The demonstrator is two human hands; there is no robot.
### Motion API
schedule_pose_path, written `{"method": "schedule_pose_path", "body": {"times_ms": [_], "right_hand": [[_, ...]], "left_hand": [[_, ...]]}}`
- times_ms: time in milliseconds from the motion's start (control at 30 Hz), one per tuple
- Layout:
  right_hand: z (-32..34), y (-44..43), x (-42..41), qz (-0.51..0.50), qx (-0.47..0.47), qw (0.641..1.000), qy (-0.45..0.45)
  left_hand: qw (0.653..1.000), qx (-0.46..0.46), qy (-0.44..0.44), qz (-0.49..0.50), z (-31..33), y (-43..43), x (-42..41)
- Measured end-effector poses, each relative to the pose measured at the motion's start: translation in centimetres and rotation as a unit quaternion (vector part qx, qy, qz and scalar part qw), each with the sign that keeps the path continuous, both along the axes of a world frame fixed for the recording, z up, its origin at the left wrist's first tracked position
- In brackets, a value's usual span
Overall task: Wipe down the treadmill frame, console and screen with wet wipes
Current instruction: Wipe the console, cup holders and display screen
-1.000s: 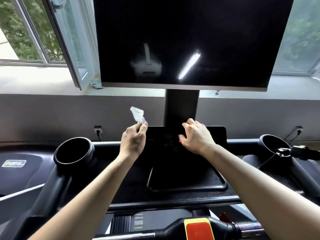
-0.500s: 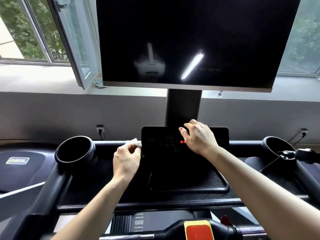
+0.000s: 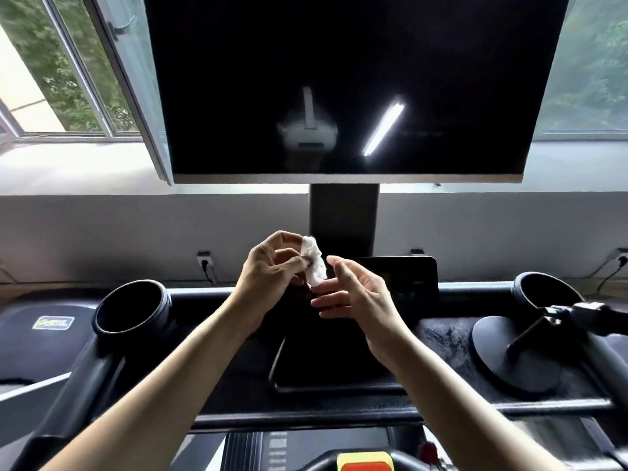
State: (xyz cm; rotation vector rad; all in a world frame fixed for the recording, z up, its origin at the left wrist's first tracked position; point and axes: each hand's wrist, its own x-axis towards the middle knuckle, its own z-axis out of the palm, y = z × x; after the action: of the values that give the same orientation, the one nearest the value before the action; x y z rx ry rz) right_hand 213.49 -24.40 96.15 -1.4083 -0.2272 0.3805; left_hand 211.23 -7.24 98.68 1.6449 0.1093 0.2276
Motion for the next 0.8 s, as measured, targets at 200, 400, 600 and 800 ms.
{"method": "schedule_pose_path", "body": {"times_ms": [200, 400, 600, 800], "right_hand": [[0.0, -2.8, 1.6, 0.032, 0.048, 0.998, 0.039], [-0.4, -4.7, 2.5, 0.057, 0.028, 0.998, 0.023], [-0.6, -3.3, 1.7, 0.086, 0.06, 0.99, 0.096], [-1.5, -0.5, 1.2, -0.015, -0.001, 0.997, 0.081]], "left_hand": [[0.998, -0.011, 0.048, -0.046, 0.6, -2.6, 0.9], [0.995, 0.024, 0.081, -0.049, 0.4, -4.0, 1.0], [0.995, 0.091, 0.05, 0.006, -0.7, -3.3, 0.8], [0.966, 0.25, 0.042, -0.046, -1.2, -1.1, 0.2]]}}
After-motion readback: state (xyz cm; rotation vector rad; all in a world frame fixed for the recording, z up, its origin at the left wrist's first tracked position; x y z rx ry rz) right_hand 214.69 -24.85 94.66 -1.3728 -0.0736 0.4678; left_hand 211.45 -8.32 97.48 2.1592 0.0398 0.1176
